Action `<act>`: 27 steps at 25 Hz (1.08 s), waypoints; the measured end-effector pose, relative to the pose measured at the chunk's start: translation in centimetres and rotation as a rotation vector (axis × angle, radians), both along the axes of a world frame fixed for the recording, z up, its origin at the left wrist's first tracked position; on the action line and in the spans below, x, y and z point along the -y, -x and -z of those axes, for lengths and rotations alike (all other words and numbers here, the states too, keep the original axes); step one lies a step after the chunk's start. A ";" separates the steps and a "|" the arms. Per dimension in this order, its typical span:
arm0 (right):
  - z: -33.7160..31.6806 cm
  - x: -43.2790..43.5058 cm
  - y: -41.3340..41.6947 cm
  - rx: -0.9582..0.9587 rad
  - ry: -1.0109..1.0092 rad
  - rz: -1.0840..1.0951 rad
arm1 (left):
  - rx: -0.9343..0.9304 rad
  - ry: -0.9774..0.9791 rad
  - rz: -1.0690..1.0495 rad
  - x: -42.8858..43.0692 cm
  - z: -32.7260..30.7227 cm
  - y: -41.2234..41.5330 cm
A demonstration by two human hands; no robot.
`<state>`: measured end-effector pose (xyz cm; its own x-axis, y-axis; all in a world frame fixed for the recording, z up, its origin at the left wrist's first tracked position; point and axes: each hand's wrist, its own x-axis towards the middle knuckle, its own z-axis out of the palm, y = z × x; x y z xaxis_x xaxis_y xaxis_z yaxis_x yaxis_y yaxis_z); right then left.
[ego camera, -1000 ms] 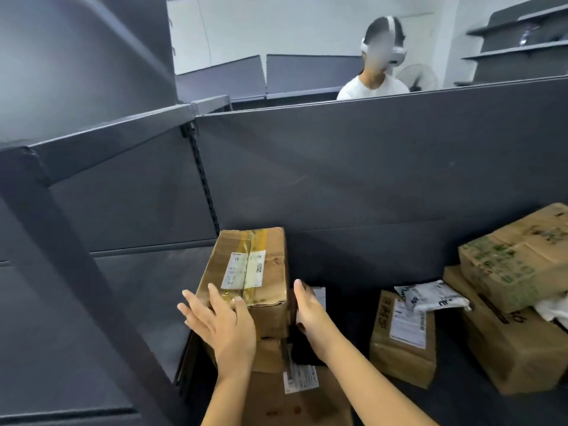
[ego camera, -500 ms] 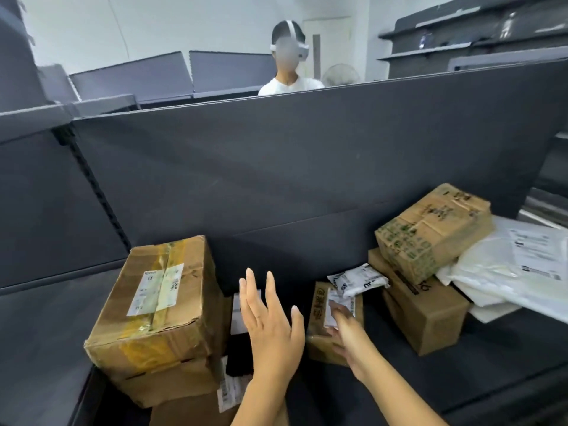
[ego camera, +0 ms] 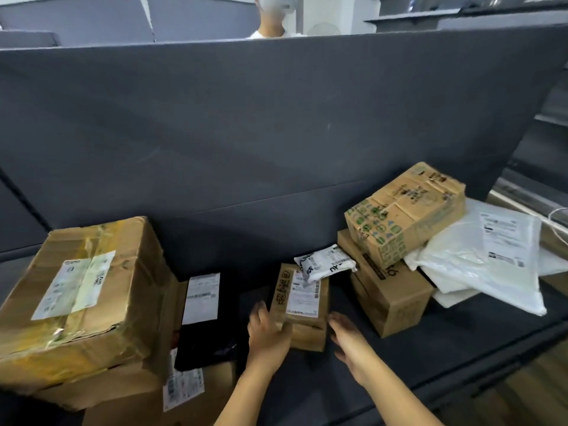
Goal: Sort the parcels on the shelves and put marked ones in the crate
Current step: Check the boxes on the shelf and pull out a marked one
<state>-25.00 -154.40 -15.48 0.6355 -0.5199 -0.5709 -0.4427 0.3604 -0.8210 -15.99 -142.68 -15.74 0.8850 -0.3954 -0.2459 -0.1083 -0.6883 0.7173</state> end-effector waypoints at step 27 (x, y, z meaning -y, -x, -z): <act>1.0 -4.3 -0.4 0.426 -0.016 0.171 | -0.204 0.783 -0.242 -4.1 -2.1 0.3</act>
